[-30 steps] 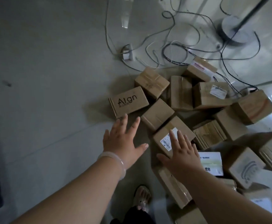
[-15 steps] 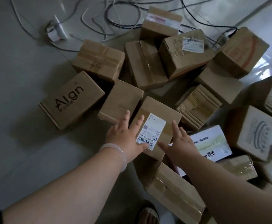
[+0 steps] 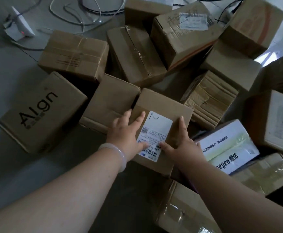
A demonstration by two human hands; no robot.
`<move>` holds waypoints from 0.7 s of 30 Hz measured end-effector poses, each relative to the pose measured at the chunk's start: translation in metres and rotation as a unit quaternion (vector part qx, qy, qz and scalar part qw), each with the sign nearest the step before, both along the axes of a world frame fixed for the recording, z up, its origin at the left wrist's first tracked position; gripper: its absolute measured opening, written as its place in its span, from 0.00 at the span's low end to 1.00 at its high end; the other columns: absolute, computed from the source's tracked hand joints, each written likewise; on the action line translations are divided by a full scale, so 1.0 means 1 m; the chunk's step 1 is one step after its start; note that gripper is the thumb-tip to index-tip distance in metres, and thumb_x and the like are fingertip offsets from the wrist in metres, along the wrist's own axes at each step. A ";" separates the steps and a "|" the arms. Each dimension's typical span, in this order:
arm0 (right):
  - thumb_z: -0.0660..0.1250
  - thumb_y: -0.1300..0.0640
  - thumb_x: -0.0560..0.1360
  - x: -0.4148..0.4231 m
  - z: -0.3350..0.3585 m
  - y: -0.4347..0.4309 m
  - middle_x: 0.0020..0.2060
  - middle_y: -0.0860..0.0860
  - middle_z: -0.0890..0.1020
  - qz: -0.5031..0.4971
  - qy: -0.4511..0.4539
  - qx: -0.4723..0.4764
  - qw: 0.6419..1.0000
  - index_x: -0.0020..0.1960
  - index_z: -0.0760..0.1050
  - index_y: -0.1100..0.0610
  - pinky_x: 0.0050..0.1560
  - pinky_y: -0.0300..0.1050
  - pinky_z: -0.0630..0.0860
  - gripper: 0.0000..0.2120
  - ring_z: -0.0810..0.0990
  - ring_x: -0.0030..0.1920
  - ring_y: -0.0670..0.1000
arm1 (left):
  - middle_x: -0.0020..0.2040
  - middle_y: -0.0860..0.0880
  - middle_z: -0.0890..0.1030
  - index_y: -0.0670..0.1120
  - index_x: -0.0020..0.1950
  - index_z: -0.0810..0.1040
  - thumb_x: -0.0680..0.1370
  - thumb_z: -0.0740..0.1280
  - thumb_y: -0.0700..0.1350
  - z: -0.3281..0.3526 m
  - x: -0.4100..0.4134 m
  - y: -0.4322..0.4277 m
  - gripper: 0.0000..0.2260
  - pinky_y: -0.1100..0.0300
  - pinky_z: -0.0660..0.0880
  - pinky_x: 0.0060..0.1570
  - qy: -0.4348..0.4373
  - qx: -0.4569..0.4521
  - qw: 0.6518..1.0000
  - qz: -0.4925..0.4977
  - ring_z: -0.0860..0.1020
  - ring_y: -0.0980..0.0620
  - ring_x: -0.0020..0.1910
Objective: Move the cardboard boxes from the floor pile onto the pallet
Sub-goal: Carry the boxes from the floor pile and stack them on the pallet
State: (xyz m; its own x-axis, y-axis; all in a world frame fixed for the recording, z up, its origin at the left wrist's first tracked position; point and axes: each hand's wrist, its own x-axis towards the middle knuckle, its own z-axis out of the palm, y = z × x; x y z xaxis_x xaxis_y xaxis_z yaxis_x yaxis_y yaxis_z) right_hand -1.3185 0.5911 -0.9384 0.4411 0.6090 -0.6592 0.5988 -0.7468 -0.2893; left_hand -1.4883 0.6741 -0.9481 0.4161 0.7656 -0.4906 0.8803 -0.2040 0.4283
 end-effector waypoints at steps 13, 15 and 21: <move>0.72 0.50 0.75 -0.046 0.295 0.059 0.72 0.50 0.68 -0.052 0.152 0.228 0.960 0.65 0.35 0.17 0.60 0.60 0.77 0.49 0.74 0.66 0.54 | 0.75 0.61 0.43 0.67 0.77 0.45 0.72 0.74 0.56 0.300 -0.059 0.026 0.45 0.48 0.55 0.76 -0.117 0.078 0.983 0.117 0.51 0.46 0.77; 0.72 0.49 0.74 -0.056 0.366 0.076 0.71 0.50 0.66 -0.005 0.143 0.259 0.955 0.71 0.38 0.22 0.57 0.52 0.77 0.48 0.72 0.62 0.51 | 0.77 0.57 0.44 0.69 0.75 0.45 0.72 0.75 0.54 0.371 -0.077 0.028 0.45 0.50 0.54 0.76 -0.151 0.089 0.973 0.152 0.51 0.48 0.78; 0.72 0.44 0.74 -0.109 0.563 0.095 0.68 0.51 0.65 0.156 0.135 0.277 0.938 0.72 0.39 0.23 0.48 0.43 0.75 0.46 0.71 0.58 0.50 | 0.76 0.61 0.43 0.74 0.68 0.37 0.72 0.72 0.59 0.574 -0.149 -0.008 0.44 0.55 0.53 0.73 -0.145 0.149 0.949 0.237 0.50 0.49 0.78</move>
State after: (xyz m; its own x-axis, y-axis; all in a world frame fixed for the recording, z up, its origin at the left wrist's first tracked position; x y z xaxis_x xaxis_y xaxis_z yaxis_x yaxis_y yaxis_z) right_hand -1.4274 0.6864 -0.3758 0.0455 0.9628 -0.2662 0.6124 -0.2374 -0.7541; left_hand -1.6373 0.6666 -0.3746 0.0739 0.9874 -0.1397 0.7573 0.0356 0.6521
